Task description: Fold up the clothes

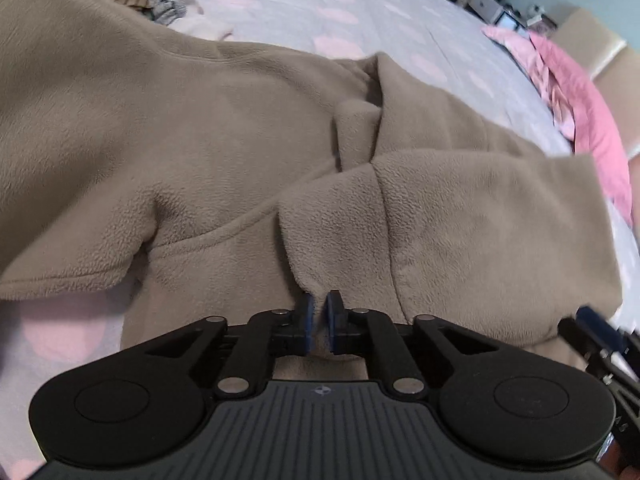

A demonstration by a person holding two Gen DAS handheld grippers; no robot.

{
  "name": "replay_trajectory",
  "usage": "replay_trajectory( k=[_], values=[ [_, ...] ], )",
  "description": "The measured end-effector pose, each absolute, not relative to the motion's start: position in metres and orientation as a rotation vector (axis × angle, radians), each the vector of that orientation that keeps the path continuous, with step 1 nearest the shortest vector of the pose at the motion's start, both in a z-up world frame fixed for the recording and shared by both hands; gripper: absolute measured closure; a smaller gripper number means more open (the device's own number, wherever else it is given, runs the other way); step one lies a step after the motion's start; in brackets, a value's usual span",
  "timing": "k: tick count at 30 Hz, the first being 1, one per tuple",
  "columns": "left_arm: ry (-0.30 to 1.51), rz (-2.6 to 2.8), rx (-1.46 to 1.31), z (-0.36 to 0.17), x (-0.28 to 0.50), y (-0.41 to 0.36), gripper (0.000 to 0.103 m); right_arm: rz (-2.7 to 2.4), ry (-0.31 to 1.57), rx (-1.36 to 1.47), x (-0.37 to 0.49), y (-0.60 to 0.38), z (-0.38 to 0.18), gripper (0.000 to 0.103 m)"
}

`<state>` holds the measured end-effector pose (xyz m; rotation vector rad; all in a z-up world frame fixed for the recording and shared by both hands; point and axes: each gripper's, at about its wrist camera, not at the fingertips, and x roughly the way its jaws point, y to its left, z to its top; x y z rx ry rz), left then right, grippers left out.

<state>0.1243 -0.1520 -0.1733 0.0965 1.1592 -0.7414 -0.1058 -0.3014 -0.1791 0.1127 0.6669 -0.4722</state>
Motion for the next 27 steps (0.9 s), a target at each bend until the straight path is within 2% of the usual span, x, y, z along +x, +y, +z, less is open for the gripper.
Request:
replay_trajectory(
  k=[3, 4, 5, 6, 7, 13, 19, 21, 24, 26, 27],
  values=[
    [1.118, -0.747, 0.075, -0.167, 0.126, -0.149, 0.077, -0.492, 0.681, 0.137, -0.108, -0.307, -0.181, 0.067],
    [1.097, -0.744, 0.066, -0.164, 0.127, -0.148, 0.063, -0.492, 0.679, 0.143, -0.109, -0.308, -0.182, 0.067],
    [1.078, -0.742, 0.059, -0.163, 0.128, -0.147, 0.045, -0.493, 0.677, 0.146, -0.11, -0.309, -0.182, 0.067],
    [1.068, -0.745, 0.055, -0.164, 0.128, -0.147, 0.04, -0.492, 0.676, 0.144, -0.11, -0.309, -0.183, 0.067],
    [1.058, -0.749, 0.05, -0.165, 0.129, -0.147, 0.039, -0.491, 0.676, 0.143, -0.109, -0.309, -0.183, 0.067],
    [1.102, -0.762, -0.072, -0.19, 0.141, -0.154, 0.042, -0.478, 0.677, 0.134, -0.111, -0.306, -0.184, 0.067],
    [1.041, -0.759, -0.025, -0.196, 0.136, -0.17, 0.043, -0.478, 0.686, 0.136, -0.109, -0.309, -0.187, 0.067],
    [1.023, -0.786, -0.027, -0.195, 0.134, -0.174, 0.062, -0.483, 0.693, 0.14, -0.108, -0.31, -0.19, 0.066],
    [0.99, -0.789, -0.02, -0.193, 0.129, -0.176, 0.068, -0.492, 0.703, 0.155, -0.108, -0.313, -0.192, 0.065],
    [0.969, -0.78, -0.032, -0.189, 0.127, -0.171, 0.086, -0.493, 0.706, 0.154, -0.108, -0.314, -0.193, 0.064],
    [0.968, -0.774, -0.04, -0.186, 0.128, -0.168, 0.088, -0.495, 0.706, 0.15, -0.108, -0.314, -0.192, 0.064]
  ],
)
